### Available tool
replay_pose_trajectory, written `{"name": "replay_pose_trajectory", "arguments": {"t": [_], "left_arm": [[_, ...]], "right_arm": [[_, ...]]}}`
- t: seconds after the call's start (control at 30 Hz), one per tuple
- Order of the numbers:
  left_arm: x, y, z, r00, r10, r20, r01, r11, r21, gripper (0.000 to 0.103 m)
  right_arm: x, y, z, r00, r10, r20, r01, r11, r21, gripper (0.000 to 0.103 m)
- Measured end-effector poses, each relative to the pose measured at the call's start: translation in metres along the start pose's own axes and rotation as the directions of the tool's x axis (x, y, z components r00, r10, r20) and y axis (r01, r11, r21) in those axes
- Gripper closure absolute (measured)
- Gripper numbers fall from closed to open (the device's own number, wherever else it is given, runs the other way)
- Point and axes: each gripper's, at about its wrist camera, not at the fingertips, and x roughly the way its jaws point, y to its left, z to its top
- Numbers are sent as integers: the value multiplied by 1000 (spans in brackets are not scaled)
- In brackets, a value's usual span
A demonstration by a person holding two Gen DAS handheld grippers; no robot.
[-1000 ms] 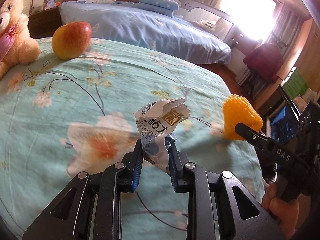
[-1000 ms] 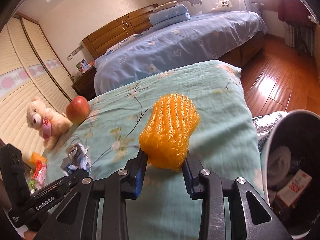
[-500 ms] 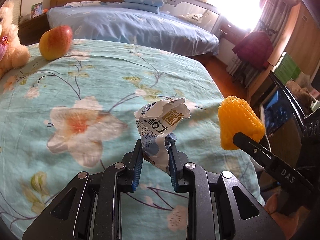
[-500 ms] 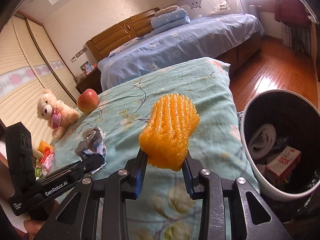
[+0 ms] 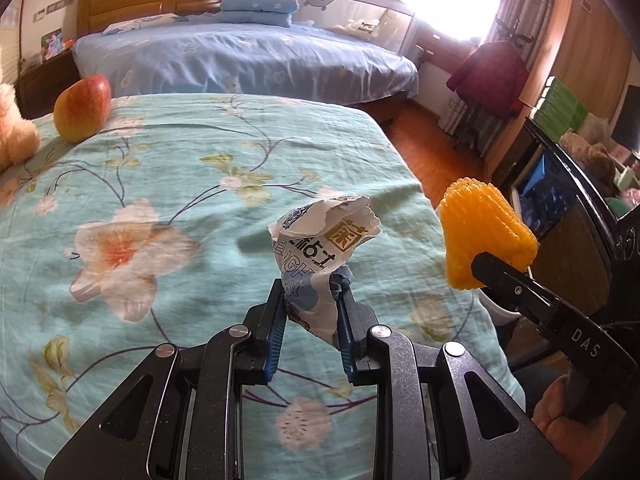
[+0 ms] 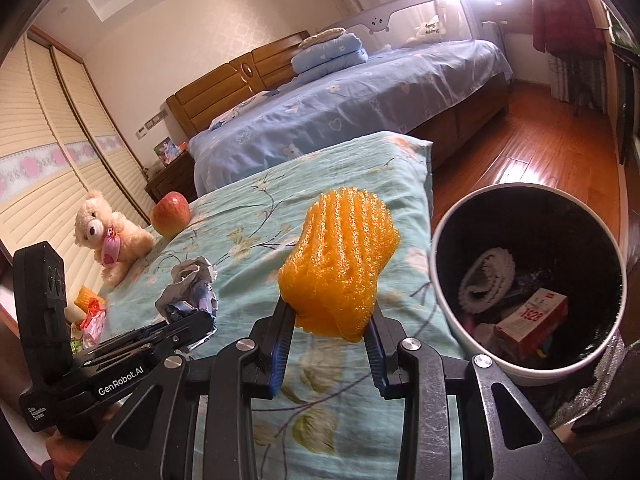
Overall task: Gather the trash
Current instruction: 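Carry the orange mesh ball with the right tool while the left tool carries the wrapper over the bin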
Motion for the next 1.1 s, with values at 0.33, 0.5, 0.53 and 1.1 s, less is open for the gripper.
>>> {"name": "replay_pose_trajectory", "arguments": {"t": [0.33,0.5,0.53,1.1], "left_arm": [[2,-21,-2,1000,-15,-10,15,999,39,81],[4,-31,-1,1000,-20,-13,20,998,54,81],[4,-33,-1,1000,-21,-13,21,998,57,81],[10,-69,6,998,-56,-16,57,992,113,81]], "right_arm": [[-12,-20,-4,1000,-26,13,26,999,32,69],[-20,-31,-6,999,-45,23,43,998,51,69],[-21,-33,-5,998,-48,26,47,998,52,69],[-42,-64,0,993,-108,56,103,991,83,69]]}}
